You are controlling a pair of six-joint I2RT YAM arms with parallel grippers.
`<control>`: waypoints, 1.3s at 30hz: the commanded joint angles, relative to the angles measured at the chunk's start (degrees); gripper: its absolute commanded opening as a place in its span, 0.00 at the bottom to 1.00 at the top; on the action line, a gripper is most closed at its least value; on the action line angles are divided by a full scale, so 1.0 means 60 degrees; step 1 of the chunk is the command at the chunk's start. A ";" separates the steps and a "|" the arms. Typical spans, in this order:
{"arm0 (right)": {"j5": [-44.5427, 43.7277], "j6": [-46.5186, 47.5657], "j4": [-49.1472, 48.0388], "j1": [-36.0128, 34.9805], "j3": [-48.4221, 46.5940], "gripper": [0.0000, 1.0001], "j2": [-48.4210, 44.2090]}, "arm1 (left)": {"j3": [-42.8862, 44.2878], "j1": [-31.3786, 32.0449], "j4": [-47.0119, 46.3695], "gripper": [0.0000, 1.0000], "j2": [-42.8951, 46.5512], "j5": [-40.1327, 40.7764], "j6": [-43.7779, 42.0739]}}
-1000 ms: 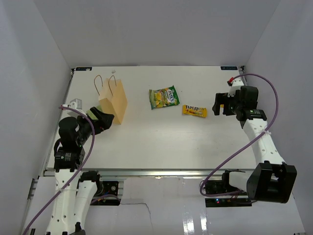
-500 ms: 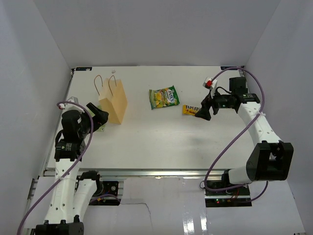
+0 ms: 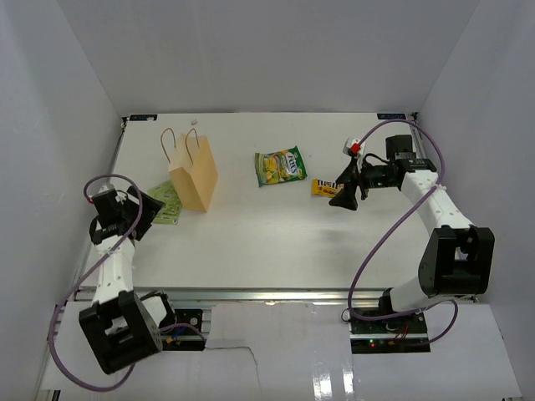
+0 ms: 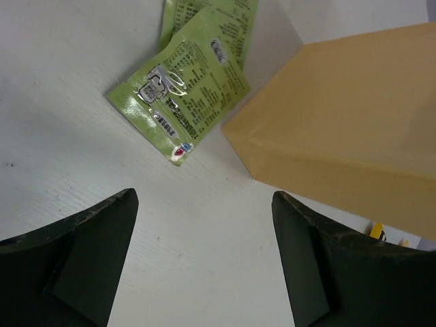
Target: Place the snacks into the paper bag
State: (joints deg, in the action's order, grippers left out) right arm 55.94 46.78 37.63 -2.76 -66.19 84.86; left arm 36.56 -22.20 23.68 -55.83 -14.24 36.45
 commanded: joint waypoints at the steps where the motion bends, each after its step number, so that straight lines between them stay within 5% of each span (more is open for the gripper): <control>1: 0.0505 0.0245 0.0072 0.0007 0.0017 0.94 0.0065 | -0.0204 -0.0270 -0.1762 0.89 -0.1384 -0.0805 0.0253; 7: 0.0534 0.0245 0.0072 0.0021 -0.0013 0.95 0.0153 | 0.1578 -0.0271 -0.2044 0.81 -0.4413 -0.0264 -0.0813; 14: 0.0667 0.0171 0.0057 0.0109 0.0105 0.94 0.0256 | 0.3002 -0.0197 -0.1560 0.78 -0.6175 -0.0029 -0.2541; 23: 0.0725 -0.0004 0.0057 0.0197 -0.0042 0.95 0.0432 | 0.3429 0.0652 -0.1339 0.75 -0.6983 -0.0728 -0.4388; 24: 0.0725 -0.0019 0.0057 0.0197 -0.0042 0.95 0.0432 | 0.3458 0.0710 -0.1238 0.82 -0.7099 -0.1022 -0.4810; 25: 0.0740 -0.0048 0.0057 0.0183 -0.0042 0.94 0.0417 | 0.3676 0.0726 -0.1078 0.98 -0.7391 -0.1098 -0.4887; 26: 0.0725 -0.0063 0.0057 0.0182 -0.0042 0.94 0.0403 | 0.3779 0.0813 -0.0902 0.98 -0.7524 -0.0852 -0.4917; 33: 0.0652 -0.0048 0.0072 0.0285 0.0178 0.94 0.0227 | 0.3561 0.0858 -0.0812 0.96 -0.7540 -0.0044 -0.4844; 39: 0.0652 -0.0092 0.0057 0.0314 0.0119 0.94 0.0212 | 0.3341 0.0887 -0.0842 0.79 -0.7467 -0.0117 -0.4727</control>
State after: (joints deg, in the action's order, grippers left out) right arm 58.43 46.52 37.63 -1.17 -65.73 87.48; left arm 58.65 -17.02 15.59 -100.62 -15.92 8.34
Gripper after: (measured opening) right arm 0.943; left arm 0.806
